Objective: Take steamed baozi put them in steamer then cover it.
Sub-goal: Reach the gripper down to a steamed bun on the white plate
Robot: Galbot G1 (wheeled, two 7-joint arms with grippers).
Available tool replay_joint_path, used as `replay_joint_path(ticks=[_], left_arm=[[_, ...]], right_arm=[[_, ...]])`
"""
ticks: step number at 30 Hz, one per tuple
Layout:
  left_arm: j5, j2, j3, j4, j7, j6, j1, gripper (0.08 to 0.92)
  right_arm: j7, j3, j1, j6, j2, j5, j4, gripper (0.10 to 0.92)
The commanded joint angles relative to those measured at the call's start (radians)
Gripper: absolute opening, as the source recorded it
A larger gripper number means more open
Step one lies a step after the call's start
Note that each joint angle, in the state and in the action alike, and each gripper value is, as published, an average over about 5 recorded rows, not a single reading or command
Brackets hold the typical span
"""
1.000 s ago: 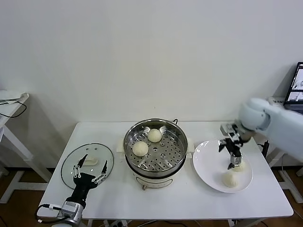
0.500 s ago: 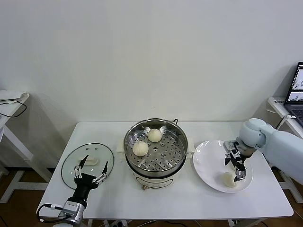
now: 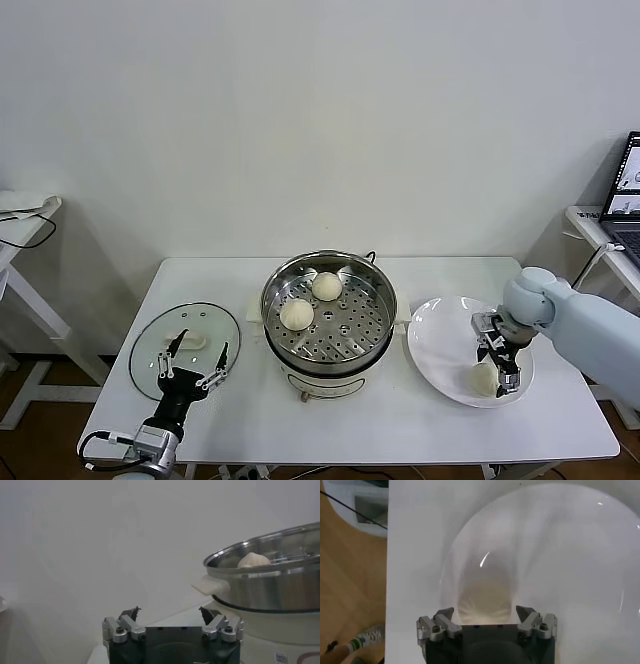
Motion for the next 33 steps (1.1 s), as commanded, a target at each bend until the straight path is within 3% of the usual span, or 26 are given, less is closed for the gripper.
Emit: replay_joint_path(ticks=[1, 4, 10, 18, 24, 33], left_arm=[[0.002, 0.001, 0.001, 0.002, 0.001, -0.002, 0.001, 0.823], [0.004, 0.000, 0.002, 0.003, 0.002, -0.003, 0.001, 0.823], [0.005, -0.001, 0.005, 0.004, 0.001, -0.003, 0.000, 0.823], [0.005, -0.003, 0.007, 0.002, 0.000, -0.004, 0.001, 0.823], [0.006, -0.002, 0.006, -0.005, 0.000, -0.004, 0.005, 0.823], [0.011, -0.001, 0.007, -0.015, 0.000, -0.005, 0.011, 0.823]], right_arm=[[0.003, 0.027, -0.031, 0.005, 0.009, -0.024, -0.012, 0.823], [0.001, 0.027, -0.031, 0.005, 0.007, -0.024, -0.008, 0.817], [0.003, 0.033, -0.035, 0.006, -0.001, -0.026, -0.005, 0.719], [0.009, 0.052, -0.042, 0.020, -0.002, -0.026, -0.009, 0.649], [0.008, 0.041, 0.009, 0.017, -0.019, 0.022, 0.009, 0.645], [-0.007, -0.116, 0.373, 0.035, -0.046, 0.213, 0.073, 0.648]])
